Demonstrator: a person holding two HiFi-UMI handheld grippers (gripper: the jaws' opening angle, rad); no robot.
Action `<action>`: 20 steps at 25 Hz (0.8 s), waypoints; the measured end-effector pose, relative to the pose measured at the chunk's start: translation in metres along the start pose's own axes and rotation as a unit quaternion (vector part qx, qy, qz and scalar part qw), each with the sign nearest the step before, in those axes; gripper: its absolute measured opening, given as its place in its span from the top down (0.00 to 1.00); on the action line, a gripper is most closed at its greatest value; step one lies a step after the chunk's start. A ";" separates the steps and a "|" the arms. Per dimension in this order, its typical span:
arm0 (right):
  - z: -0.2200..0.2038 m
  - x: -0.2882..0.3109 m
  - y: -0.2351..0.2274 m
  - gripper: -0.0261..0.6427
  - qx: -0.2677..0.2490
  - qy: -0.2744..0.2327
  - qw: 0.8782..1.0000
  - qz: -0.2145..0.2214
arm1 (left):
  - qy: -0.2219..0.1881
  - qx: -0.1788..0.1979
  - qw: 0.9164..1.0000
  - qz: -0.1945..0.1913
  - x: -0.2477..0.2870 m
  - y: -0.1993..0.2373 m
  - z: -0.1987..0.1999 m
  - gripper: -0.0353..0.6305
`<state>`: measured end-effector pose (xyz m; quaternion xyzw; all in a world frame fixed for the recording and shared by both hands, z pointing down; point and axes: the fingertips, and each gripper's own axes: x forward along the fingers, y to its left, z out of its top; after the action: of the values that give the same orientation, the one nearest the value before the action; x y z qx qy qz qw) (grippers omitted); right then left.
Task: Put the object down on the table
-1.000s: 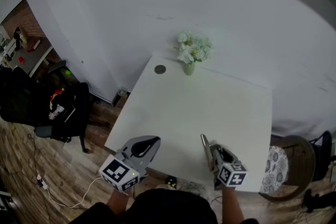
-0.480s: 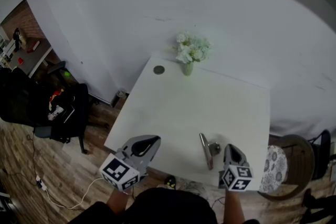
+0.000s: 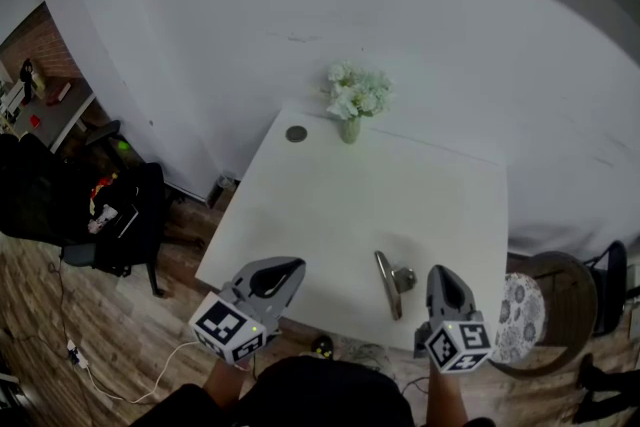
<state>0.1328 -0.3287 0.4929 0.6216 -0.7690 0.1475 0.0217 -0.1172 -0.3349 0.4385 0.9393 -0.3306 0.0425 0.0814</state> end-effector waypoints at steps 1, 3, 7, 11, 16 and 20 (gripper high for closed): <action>0.004 -0.002 0.002 0.97 -0.001 -0.005 1.000 0.003 | 0.000 0.000 1.000 0.000 0.000 -0.001 0.000 0.95; 0.012 -0.005 0.008 0.97 -0.005 -0.013 1.000 0.011 | 0.000 -0.001 1.000 -0.001 -0.001 -0.002 -0.001 0.95; 0.018 -0.006 0.014 0.97 -0.009 -0.022 1.000 0.017 | -0.001 -0.001 1.000 0.000 -0.003 -0.002 -0.001 0.95; 0.020 -0.009 0.017 0.97 -0.011 -0.024 0.999 0.024 | -0.004 0.002 1.000 0.001 -0.005 -0.003 0.000 0.95; 0.021 -0.011 0.018 0.97 -0.009 -0.026 0.999 0.022 | 0.000 -0.002 1.000 0.000 -0.005 -0.004 -0.002 0.95; 0.025 -0.013 0.019 0.97 -0.011 -0.028 0.999 0.021 | -0.001 -0.003 1.000 -0.001 -0.005 -0.004 -0.002 0.95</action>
<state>0.1214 -0.3191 0.4624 0.6091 -0.7837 0.1220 0.0043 -0.1183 -0.3288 0.4391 0.9395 -0.3298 0.0402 0.0838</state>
